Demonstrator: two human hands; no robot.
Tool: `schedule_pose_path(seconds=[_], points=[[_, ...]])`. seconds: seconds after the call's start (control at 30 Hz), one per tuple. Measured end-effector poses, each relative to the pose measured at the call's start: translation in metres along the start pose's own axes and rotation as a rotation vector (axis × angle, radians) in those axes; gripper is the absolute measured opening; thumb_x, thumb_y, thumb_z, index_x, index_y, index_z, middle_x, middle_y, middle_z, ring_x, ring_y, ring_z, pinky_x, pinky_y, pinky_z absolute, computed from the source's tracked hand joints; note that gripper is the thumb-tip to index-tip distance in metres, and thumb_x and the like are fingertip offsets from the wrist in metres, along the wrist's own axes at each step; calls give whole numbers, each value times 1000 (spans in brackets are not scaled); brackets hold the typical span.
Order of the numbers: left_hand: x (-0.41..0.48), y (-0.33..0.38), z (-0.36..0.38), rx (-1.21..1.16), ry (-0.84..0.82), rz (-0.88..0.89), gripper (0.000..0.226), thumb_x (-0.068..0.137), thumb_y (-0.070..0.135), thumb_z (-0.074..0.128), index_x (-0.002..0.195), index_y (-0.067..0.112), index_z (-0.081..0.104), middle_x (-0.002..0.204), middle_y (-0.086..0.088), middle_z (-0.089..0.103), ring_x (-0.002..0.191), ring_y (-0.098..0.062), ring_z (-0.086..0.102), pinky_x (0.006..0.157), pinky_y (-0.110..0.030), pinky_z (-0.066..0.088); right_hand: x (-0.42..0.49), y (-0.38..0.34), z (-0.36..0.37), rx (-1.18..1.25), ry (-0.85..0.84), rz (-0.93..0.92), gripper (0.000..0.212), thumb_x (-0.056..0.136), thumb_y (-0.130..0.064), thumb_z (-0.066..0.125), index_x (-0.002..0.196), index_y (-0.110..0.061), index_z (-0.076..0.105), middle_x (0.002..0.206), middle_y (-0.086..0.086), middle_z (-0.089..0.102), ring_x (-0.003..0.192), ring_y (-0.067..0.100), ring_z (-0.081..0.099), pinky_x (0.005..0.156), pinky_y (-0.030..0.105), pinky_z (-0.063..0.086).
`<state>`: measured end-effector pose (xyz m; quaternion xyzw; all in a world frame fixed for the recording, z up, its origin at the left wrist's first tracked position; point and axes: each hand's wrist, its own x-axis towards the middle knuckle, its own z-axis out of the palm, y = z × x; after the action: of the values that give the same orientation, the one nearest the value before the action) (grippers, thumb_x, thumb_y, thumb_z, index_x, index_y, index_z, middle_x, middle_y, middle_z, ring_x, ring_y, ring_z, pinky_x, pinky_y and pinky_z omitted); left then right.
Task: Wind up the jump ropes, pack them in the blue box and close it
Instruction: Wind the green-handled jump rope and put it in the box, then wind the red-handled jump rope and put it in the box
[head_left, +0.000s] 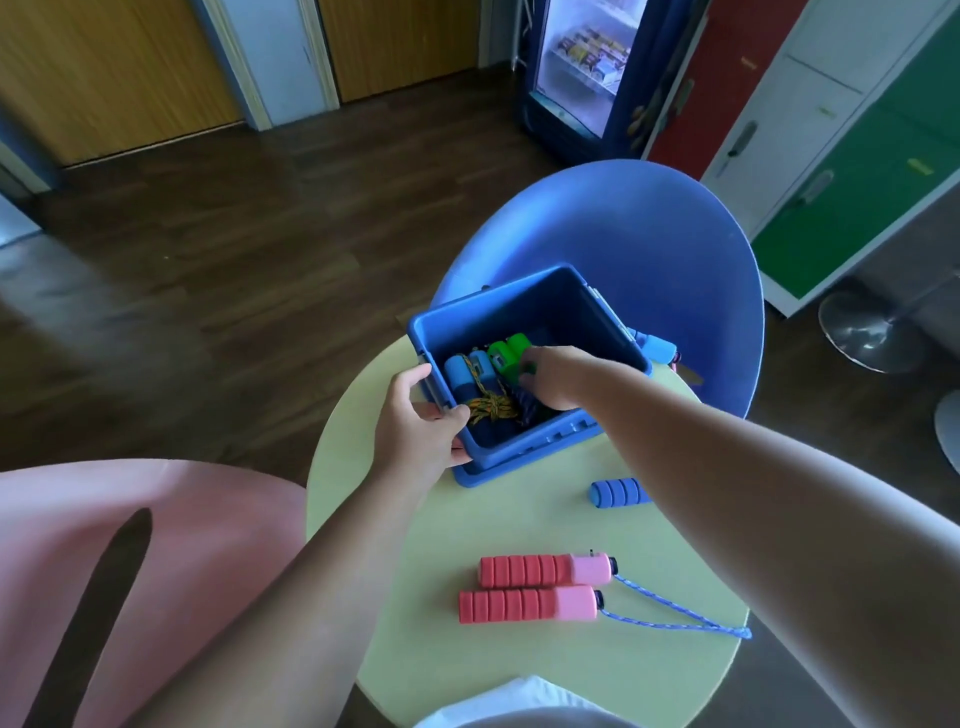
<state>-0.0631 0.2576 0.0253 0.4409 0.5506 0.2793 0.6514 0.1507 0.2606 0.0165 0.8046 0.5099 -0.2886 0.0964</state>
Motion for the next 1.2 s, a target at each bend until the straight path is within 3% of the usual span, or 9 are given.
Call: schedule_pose_path(seconds=[0.13,0.2,0.3,0.47,0.73,0.83,0.97,1.07,1.2], points=[[1,-2,-1,-43,-10,0,60,87,0,76,133,33,57,114,-25,63,94,-32,72,61,-42,64,-2,8,-7,-14,-27,-103,66,93,-3,48,149,-37,43,147,12,43,114,32,55,72,32,46],[2,-3,-1,-49,-8,5,60,87,0,77,133,34,58,115,-26,62,92,-31,71,61,-41,64,-1,8,-6,-42,-12,-127,70,91,2,48,150,-36,44,153,12,41,126,32,51,82,32,48],[2,-4,-1,-53,-10,12,60,87,0,78,133,34,58,116,-26,62,90,-29,71,61,-41,64,8,6,-1,-81,-1,-133,67,91,0,53,148,-36,47,152,11,39,133,31,47,95,31,44],[6,-2,-4,-41,-17,7,61,87,1,77,134,34,57,107,-20,64,89,-30,71,62,-42,64,14,3,-2,-80,0,-126,66,91,2,52,145,-35,49,148,11,36,123,31,55,81,27,41],[4,1,-3,-14,-19,5,61,87,0,77,132,36,58,105,-16,65,86,-28,71,65,-44,64,4,11,-10,-9,17,-156,53,92,-7,61,137,-36,59,146,9,47,109,27,57,76,29,47],[3,-1,-4,37,-4,25,59,89,5,76,136,36,56,107,-14,68,80,-27,72,66,-42,65,-6,17,-18,48,50,-164,47,92,-17,70,134,-34,61,142,5,51,110,26,57,82,33,51],[-3,-7,-9,70,41,57,56,93,17,75,140,35,52,108,-8,66,70,-24,70,65,-40,64,-32,30,-31,214,191,-168,43,89,-27,76,130,-27,65,128,1,62,101,19,56,78,26,40],[-12,-18,-16,53,93,51,49,95,20,72,137,32,50,109,-7,68,66,-22,65,65,-41,63,-57,40,-35,351,333,-138,32,89,-24,72,122,-26,70,115,-1,68,96,17,58,78,24,43],[-37,-43,-25,197,130,95,21,97,17,67,113,28,58,108,-8,67,61,-20,62,54,-33,55,-101,51,-19,597,513,-88,16,88,-17,68,101,-23,75,96,-7,73,89,15,66,75,24,51]])
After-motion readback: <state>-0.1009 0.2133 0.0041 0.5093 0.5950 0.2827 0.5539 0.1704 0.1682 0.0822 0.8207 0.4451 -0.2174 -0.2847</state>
